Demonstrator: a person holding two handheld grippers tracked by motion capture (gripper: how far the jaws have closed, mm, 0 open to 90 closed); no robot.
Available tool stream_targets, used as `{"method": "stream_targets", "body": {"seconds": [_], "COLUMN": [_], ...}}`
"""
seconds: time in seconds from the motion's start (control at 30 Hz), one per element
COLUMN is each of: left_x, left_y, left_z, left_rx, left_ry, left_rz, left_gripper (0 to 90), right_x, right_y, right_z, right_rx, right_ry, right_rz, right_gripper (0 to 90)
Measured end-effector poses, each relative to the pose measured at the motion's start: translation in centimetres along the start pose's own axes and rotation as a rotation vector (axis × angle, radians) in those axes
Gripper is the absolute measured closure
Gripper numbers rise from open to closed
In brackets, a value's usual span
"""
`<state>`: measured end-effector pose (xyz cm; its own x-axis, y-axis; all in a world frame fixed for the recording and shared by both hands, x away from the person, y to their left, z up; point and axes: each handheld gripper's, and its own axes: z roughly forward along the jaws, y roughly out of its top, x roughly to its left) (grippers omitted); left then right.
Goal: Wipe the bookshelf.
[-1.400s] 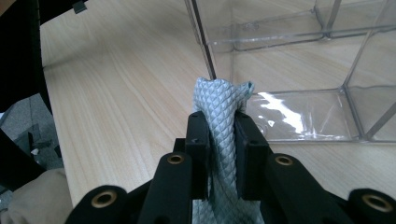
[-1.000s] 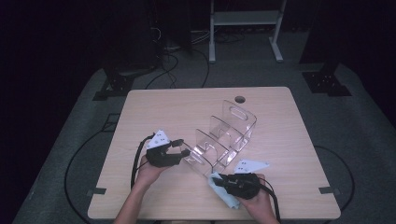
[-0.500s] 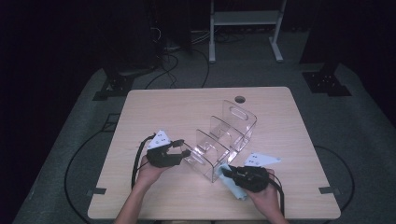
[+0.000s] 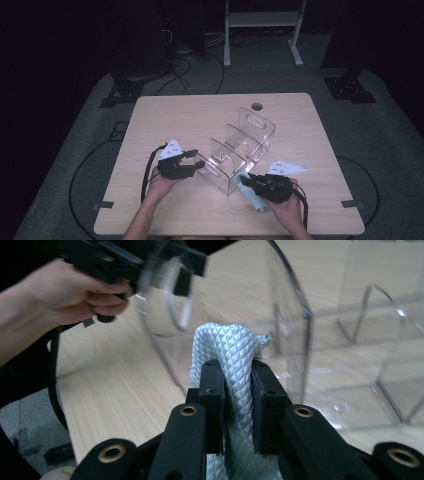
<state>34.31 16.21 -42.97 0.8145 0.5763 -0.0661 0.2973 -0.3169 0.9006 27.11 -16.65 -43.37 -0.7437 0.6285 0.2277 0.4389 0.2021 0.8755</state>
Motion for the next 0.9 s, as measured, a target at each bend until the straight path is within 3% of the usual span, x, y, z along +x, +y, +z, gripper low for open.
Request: {"method": "stream_targets", "body": {"seconds": [0.13, 0.2, 0.33, 0.47, 0.53, 0.73, 0.9], "left_x": [0.0, 0.0, -0.1, -0.3, -0.3, -0.1, -0.2], "left_y": [0.0, 0.0, 0.0, 0.0, 0.0, 0.0, 0.0], "left_z": [0.0, 0.0, 0.2, 0.5, 0.5, 0.3, 0.3], "left_rx": [0.002, 0.001, 0.002, -0.004, -0.004, -0.007, -0.004], "left_ry": [-0.001, 0.0, -0.001, 0.005, 0.008, -0.024, -0.045], "left_rz": [0.003, 0.004, -0.002, -0.002, 0.0, -0.006, 0.003], "left_gripper": [45.9, 45.8, 44.3, 42.1, 43.1, 47.5, 52.3], "right_x": [-0.6, -0.6, 0.4, 2.1, 2.4, 2.0, 0.9], "right_y": [-1.2, -1.1, -0.2, -0.4, -0.4, -0.3, -0.2], "right_z": [1.3, 1.2, 0.4, 1.0, 1.1, 0.8, 0.3], "right_rx": [0.05, 0.052, -0.003, 0.02, 0.025, 0.023, 0.013], "right_ry": [0.012, 0.007, 0.037, 0.081, 0.069, 0.026, -0.007], "right_rz": [0.026, 0.029, 0.015, -0.023, -0.04, -0.028, -0.008], "right_gripper": [77.7, 77.7, 77.8, 77.6, 77.6, 77.7, 77.7]}}
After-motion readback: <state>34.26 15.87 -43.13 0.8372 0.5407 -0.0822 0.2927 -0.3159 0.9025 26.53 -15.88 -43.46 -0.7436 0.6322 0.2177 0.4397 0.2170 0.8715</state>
